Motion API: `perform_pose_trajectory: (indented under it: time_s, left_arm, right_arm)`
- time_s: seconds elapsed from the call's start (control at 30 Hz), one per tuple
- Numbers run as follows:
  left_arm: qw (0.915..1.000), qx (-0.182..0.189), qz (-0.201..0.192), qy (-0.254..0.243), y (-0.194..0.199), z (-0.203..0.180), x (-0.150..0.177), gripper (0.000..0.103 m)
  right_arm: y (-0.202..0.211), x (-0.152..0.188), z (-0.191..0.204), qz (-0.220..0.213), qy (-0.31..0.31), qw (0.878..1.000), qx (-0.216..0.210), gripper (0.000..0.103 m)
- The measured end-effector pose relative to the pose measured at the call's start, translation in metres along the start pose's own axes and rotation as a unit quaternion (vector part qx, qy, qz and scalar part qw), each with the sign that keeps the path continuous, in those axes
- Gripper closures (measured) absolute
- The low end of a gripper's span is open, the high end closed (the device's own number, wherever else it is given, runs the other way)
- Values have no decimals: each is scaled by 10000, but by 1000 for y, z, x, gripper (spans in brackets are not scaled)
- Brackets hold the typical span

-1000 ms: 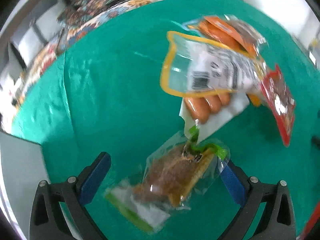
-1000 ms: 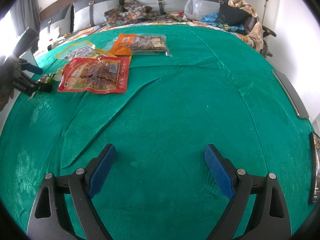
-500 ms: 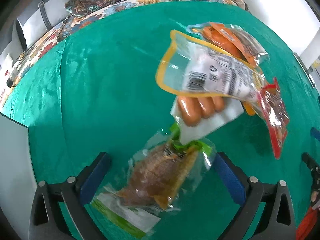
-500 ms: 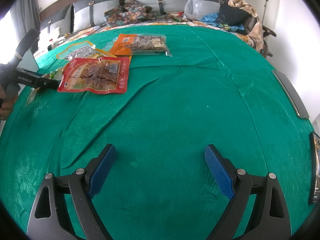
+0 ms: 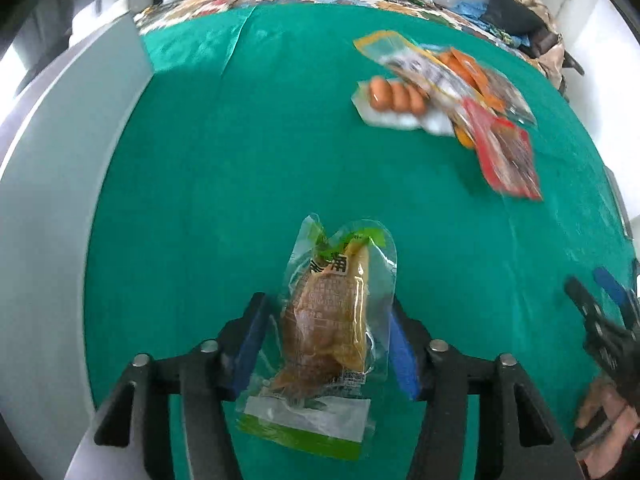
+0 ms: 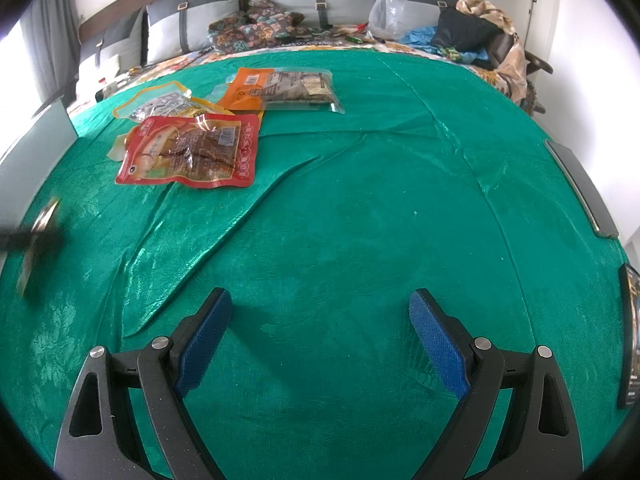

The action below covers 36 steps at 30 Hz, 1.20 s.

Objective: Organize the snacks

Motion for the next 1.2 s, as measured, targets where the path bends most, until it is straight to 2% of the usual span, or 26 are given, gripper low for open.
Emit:
perform_pose_trajectory:
  time_s: [0.03, 0.07, 0.1, 0.27, 0.43, 0.57, 1.1, 1.2]
  left_arm:
    - [10000, 21, -35, -2, 2, -2, 5, 36]
    - [9999, 103, -51, -60, 2, -5, 9, 22]
    - [9997, 159, -58, -150, 0, -8, 12, 16]
    - [9967, -252, -416, -657, -8, 2, 11, 5]
    - [9955, -395, -853, -151, -9, 34, 8, 0]
    - [9898, -537, -1317, 100, -6, 50, 10, 0]
    - [9897, -541, -1319, 102, -7, 53, 11, 0]
    - [9897, -538, -1319, 104, -7, 53, 12, 0]
  right_arm:
    - [0, 0, 0, 0, 0, 10000, 0, 10]
    - [0, 0, 0, 0, 0, 10000, 0, 10]
    - [0, 0, 0, -1, 0, 10000, 0, 10]
    - [0, 0, 0, -2, 0, 10000, -1, 10]
    - [0, 0, 0, -2, 1, 10000, 0, 10]
    - [0, 0, 0, -2, 0, 10000, -1, 10]
    - [-1, 0, 0, -7, 22, 10000, 24, 10]
    - [1, 0, 15, 43, 362, 9992, -161, 11]
Point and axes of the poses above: each gripper's, at about its wrist camera, not at the fingertips, and y roughly against the way its jaws point, z to its left, x to its underside, the point moved 5 cm from there along -y, roughly the way its jaws point
